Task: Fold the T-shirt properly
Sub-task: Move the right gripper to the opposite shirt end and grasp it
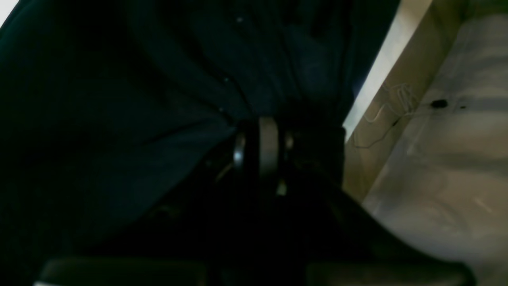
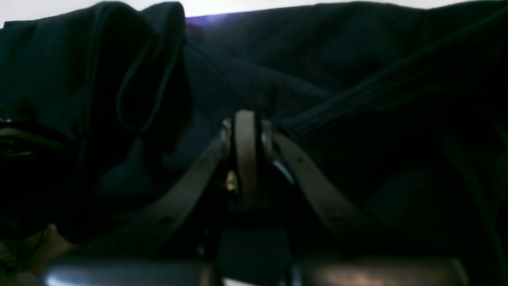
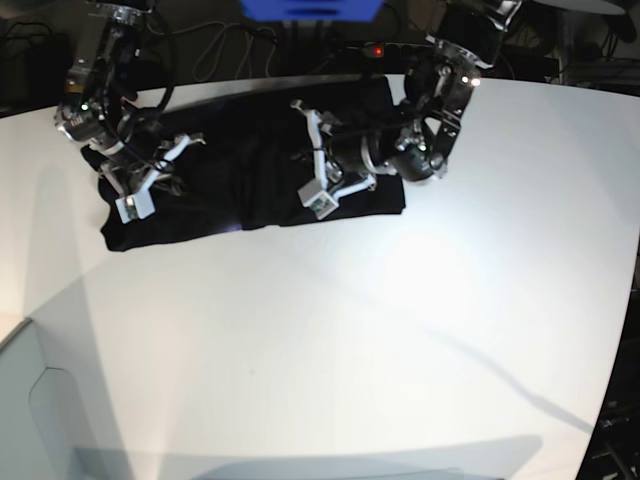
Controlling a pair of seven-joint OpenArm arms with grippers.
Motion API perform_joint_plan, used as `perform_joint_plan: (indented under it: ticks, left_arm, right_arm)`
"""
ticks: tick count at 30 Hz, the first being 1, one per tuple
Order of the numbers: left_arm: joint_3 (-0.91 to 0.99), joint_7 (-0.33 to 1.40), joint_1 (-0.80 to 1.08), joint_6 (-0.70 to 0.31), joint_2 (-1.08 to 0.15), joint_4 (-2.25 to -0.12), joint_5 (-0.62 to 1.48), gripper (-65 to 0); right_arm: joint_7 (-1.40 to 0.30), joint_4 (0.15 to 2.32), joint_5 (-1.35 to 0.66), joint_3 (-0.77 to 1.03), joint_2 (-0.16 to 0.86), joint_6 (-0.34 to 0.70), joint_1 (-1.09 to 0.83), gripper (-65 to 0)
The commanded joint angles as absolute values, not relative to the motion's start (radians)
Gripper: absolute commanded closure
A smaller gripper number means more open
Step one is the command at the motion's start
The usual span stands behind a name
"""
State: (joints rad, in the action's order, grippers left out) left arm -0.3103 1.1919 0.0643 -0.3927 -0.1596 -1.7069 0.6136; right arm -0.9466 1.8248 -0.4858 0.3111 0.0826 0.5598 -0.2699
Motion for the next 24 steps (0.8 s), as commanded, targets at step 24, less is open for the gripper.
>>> perform_joint_plan:
  ticks: [24]
  left_arm:
    - [0.025, 1.175, 0.211, -0.397, -0.156, -1.735, 0.598, -4.3]
  right_arm:
    - [-0.929, 1.877, -0.504, 0.417, 0.182, 0.555, -0.203, 0.0]
